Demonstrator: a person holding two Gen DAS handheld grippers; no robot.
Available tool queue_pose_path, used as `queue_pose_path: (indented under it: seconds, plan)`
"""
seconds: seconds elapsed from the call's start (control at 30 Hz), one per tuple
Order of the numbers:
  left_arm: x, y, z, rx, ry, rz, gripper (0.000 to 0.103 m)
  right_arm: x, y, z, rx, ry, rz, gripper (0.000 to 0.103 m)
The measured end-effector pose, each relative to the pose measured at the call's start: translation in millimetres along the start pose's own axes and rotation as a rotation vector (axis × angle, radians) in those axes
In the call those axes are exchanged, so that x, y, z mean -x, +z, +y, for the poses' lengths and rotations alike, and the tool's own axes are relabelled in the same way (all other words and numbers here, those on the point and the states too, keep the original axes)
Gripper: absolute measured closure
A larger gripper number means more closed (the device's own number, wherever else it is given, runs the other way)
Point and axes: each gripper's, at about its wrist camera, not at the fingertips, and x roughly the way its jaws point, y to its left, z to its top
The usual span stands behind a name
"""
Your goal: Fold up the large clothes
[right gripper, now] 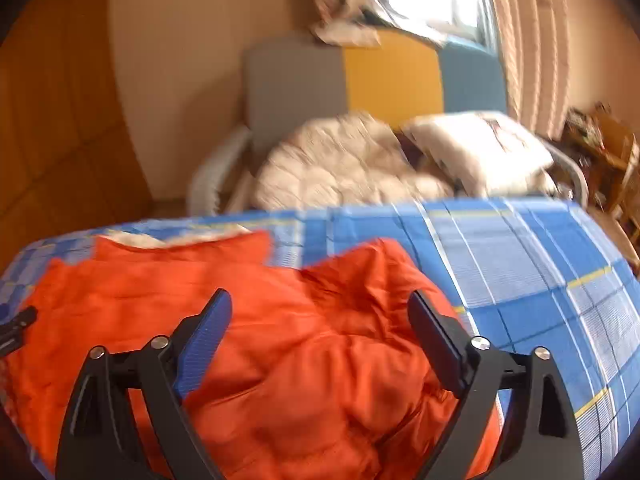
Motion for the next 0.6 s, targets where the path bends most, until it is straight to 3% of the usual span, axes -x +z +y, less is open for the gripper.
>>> queue_pose_path:
  seconds: [0.13,0.23,0.37,0.5,0.57,0.6]
  plan:
    - [23.3,-21.6,30.6,0.105,0.008,0.007,0.002,38.5,-14.4,38.9,0.118,0.012,-0.053,0.019]
    - [30.4,-36.6,39.3,0.121,0.014,0.031,0.002,45.9,-26.8,56.3,0.146,0.032,-0.024,0.019]
    - [39.0,-53.7,43.1,0.108,0.038,0.057,0.002,49.3,-41.5,66.7,0.104,0.088,0.049,0.046]
    - [52.8,-69.1,50.7,0.173,0.015,0.061,0.002,54.6,-51.1,63.9,0.013,0.143,0.082,0.072]
    - [56.9,-77.0,52.8,0.195,-0.001,0.068,0.002,57.7,-53.9,65.2,0.017,0.157,0.084,0.082]
    - [58.8,-80.9,53.1,0.201,0.001,0.069,0.002,59.6,-55.8,67.1,0.027,0.162,0.084,0.083]
